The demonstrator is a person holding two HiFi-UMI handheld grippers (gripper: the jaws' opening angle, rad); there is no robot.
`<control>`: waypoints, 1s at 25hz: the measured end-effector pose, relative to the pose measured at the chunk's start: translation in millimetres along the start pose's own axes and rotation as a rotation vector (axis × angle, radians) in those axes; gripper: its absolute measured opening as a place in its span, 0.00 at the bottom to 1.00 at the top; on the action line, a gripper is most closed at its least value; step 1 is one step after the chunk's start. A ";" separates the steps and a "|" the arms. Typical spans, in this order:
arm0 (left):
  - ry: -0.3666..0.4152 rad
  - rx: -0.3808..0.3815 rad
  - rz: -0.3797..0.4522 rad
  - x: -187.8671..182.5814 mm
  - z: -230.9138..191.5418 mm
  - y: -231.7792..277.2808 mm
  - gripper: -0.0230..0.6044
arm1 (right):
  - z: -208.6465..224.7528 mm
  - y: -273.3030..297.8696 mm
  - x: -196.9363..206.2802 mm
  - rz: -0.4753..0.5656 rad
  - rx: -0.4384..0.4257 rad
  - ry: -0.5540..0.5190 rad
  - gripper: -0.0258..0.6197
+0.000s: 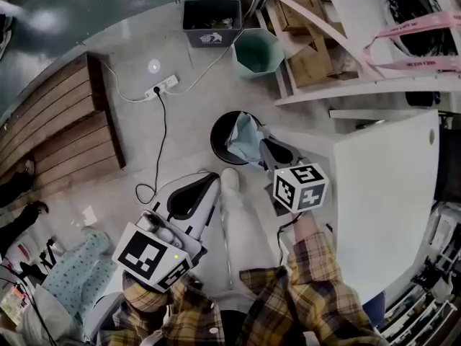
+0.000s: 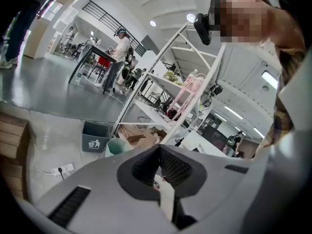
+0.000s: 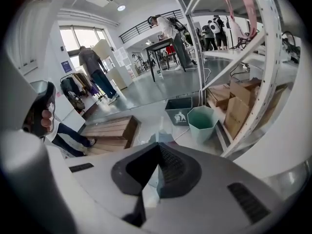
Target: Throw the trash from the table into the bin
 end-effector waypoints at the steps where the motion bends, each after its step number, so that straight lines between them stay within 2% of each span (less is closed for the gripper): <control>1: -0.001 0.000 -0.002 9.2 -6.4 4.9 0.05 | 4.0 9.8 11.0 -0.005 0.000 0.005 0.04; 9: -0.043 -0.018 -0.008 82.0 -70.0 44.8 0.05 | 36.8 107.3 90.0 -0.082 0.015 -0.020 0.04; 14: -0.065 -0.032 -0.040 126.9 -101.5 65.8 0.05 | 55.3 163.1 133.5 -0.118 -0.004 0.069 0.04; 17: -0.068 -0.026 -0.047 143.0 -118.5 81.0 0.05 | 69.1 196.3 152.3 -0.135 0.014 0.098 0.04; 21: -0.088 -0.024 -0.048 163.4 -129.9 98.3 0.05 | 84.3 234.9 178.8 -0.202 0.049 0.079 0.04; 25: -0.058 -0.014 -0.058 171.4 -135.4 114.4 0.05 | 96.8 264.9 194.7 -0.270 0.024 0.069 0.04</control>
Point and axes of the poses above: the fingertips, and each gripper's own axes: y forward along the fingers, z to its right, x out of its underside, the point moved 7 cm from there along -y, backward along the fingers, and after that the axes turned 6 degrees about -y, right-handed, at the moved point
